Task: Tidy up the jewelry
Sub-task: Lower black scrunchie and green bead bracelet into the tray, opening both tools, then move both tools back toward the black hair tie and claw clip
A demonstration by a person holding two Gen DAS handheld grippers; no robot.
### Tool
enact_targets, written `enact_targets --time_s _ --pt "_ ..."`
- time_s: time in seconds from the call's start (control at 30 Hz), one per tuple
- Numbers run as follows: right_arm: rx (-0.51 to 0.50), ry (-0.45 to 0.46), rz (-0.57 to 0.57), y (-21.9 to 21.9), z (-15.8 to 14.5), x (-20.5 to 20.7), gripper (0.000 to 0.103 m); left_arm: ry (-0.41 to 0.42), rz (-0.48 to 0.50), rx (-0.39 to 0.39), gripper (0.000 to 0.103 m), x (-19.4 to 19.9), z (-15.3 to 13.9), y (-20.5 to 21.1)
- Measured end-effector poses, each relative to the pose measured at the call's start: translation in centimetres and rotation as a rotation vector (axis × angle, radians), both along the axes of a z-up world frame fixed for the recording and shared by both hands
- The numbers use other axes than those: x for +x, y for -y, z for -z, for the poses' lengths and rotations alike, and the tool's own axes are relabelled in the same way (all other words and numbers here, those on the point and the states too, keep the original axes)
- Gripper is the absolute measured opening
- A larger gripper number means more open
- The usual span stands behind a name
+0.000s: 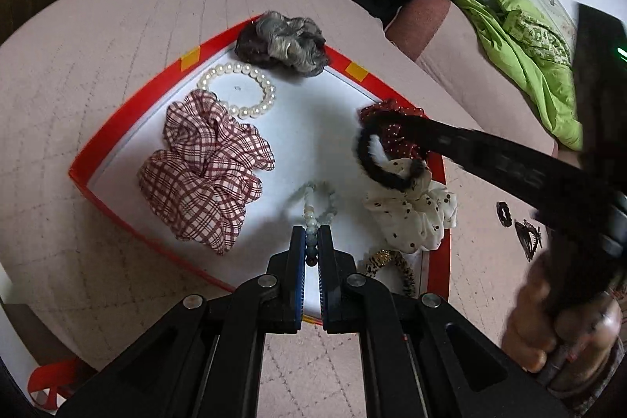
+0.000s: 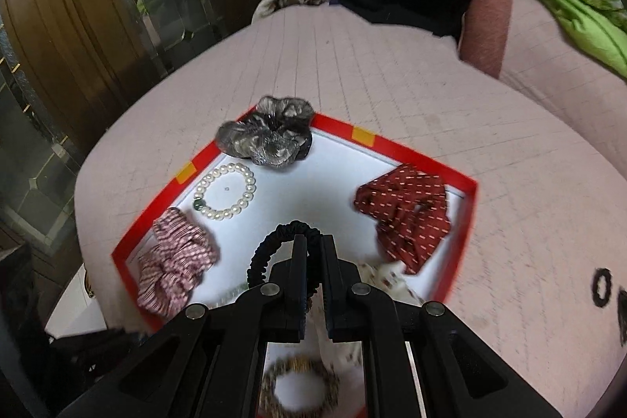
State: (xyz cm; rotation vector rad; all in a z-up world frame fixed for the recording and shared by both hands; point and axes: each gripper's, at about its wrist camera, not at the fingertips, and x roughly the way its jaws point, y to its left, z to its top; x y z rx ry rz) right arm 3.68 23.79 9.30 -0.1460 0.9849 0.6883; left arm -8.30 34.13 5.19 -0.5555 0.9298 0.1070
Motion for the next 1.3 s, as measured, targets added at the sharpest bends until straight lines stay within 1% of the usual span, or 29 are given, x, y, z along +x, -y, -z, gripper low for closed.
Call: enact_targets --time_s 0.13,0.33,0.4,0.43,0.47,0.53,0.57,0.6,0.73,0.9,0.97,1.13,1.3 --pt "-0.012 -0.031 0.002 -1.0 1.6 1.3 0.008 0.004 0.004 -0.015 0.005 0.3 0.3 0.0" --pt "-0.029 -0.027 0.012 -1.6 2.5 2.4 0.009 0.009 -0.009 -0.011 0.006 0.3 0.2 -0.1" --pt "-0.029 -0.033 0.016 -1.6 2.7 2.8 0.01 0.013 -0.015 -0.005 0.017 0.3 0.0 -0.1" --pt "-0.026 -0.037 0.016 -1.6 2.7 2.9 0.01 0.017 -0.021 0.002 0.03 0.1 -0.2 -0.1" --pt "-0.023 -0.04 0.017 -1.6 2.7 2.9 0.011 0.024 -0.027 0.008 0.039 -0.1 -0.4 -0.1" --pt "-0.015 -0.043 0.017 -1.4 2.5 2.8 0.018 0.037 -0.038 0.01 0.043 -0.4 -0.8 -0.2" --pt "-0.014 -0.037 0.016 -1.3 2.3 2.7 0.025 0.041 -0.041 0.007 0.043 -0.5 -1.0 -0.3" --pt "-0.014 -0.03 0.016 -1.2 2.2 2.5 0.028 0.043 -0.044 0.007 0.043 -0.5 -1.2 -0.3" --pt "-0.006 -0.009 0.021 -0.5 1.0 1.9 0.028 0.035 -0.053 0.039 0.043 -0.7 -1.9 -0.1" --pt "0.018 0.01 0.036 2.0 -0.7 0.5 0.036 0.032 -0.064 0.112 0.044 -1.2 -3.3 1.1" --pt "0.021 0.014 0.048 3.6 -1.1 -0.3 0.036 0.034 -0.068 0.133 0.048 -1.5 -4.0 1.7" --pt "0.028 -0.002 0.101 8.1 -1.3 -2.3 0.037 0.049 -0.061 0.166 0.052 -1.9 -5.7 3.5" --pt "0.035 -0.031 0.167 13.2 -0.9 -4.2 0.038 0.063 -0.023 0.23 0.057 -2.4 -7.4 6.3"
